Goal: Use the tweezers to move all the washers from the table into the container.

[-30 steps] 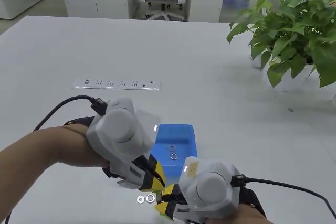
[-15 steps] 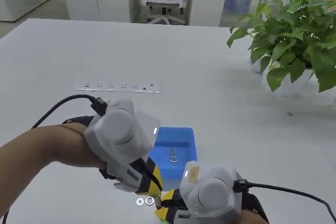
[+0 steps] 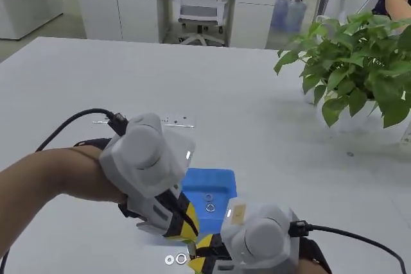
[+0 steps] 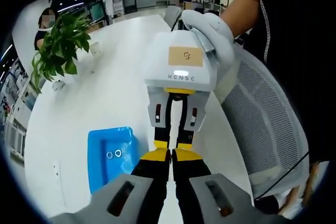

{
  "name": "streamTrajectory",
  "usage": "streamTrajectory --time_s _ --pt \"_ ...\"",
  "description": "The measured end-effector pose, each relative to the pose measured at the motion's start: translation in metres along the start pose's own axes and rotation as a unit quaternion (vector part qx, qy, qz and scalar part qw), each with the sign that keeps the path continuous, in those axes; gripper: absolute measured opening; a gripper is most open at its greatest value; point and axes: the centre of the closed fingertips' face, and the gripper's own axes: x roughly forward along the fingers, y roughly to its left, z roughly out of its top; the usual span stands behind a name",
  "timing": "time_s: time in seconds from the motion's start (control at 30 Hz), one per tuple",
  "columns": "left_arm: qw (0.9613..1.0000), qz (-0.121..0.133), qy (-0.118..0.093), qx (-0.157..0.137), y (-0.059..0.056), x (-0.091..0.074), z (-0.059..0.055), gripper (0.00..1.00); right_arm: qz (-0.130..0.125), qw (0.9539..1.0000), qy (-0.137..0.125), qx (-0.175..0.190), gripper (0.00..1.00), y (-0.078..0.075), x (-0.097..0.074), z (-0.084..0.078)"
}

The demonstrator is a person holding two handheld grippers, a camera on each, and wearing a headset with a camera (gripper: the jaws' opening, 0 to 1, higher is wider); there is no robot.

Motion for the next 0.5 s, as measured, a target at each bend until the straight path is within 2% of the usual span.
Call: streamTrajectory --time_s 0.27,0.5 --pt "0.9999 0.009 -0.004 0.011 0.01 -0.011 0.011 0.06 -0.01 0.9999 -0.006 -0.003 0.09 -0.012 -0.009 0.012" --pt "0.9997 0.015 -0.004 0.019 0.021 -0.02 0.016 0.06 -0.018 0.9997 -0.013 -0.005 0.09 -0.025 -0.012 0.022"
